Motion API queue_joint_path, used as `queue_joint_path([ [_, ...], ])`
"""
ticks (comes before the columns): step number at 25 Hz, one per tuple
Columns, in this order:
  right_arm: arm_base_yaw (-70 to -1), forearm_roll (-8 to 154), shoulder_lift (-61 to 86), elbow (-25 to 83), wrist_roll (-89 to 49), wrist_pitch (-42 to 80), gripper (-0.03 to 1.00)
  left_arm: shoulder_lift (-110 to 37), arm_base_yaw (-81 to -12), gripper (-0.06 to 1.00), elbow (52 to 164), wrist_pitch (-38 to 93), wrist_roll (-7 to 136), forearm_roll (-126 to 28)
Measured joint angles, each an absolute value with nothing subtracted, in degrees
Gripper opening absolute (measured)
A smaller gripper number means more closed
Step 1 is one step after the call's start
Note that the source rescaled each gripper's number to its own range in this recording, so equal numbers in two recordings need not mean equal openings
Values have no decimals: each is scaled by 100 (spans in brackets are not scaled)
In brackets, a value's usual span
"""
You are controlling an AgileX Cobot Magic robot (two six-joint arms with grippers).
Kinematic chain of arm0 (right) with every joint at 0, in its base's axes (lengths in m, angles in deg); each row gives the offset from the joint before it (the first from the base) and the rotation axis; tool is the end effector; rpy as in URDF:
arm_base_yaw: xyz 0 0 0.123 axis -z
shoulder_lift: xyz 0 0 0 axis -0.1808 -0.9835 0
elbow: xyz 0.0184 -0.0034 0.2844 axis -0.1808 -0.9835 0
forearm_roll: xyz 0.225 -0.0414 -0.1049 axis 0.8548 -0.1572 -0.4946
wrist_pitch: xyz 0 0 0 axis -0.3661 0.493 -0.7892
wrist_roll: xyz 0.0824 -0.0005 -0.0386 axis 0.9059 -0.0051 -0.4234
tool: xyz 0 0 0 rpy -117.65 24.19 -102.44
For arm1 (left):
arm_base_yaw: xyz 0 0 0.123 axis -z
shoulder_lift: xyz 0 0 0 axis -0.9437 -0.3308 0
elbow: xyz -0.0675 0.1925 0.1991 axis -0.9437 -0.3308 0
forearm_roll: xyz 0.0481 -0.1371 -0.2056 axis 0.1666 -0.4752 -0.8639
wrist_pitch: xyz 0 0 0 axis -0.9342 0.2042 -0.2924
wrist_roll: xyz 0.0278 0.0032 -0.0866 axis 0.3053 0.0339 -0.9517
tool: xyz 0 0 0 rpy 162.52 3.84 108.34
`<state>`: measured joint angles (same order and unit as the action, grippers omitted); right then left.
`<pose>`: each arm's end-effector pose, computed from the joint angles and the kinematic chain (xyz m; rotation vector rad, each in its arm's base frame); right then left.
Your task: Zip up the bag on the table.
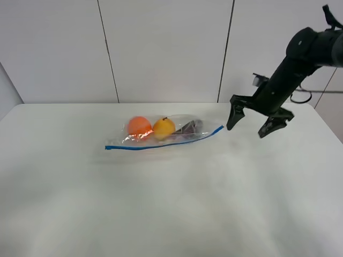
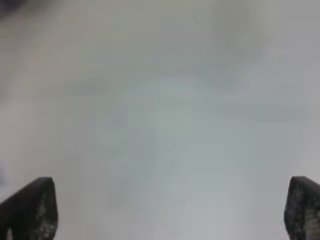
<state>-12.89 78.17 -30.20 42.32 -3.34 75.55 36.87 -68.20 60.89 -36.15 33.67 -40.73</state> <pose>0.4154 0.0365 0.2165 -0.0959 2.9964 0.3116 -0.0197 -0.0068 0.2874 0.1186 2.0748 -0.1009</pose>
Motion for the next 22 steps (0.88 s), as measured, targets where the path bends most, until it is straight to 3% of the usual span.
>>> queue_joint_path([
  [5, -1174, 6395, -2960, 4847, -103, 7846, 100, 3687, -6820, 100, 6089, -3615, 3372, -4073],
  [12, -500, 6644, -2938, 4879, -137, 7927, 100, 3687, -6820, 100, 6089, -3615, 3372, -4073],
  [22, -458, 7208, -1702, 3401, -446, 7963, 100, 3687, -6820, 100, 6089, -3615, 3372, -4073],
])
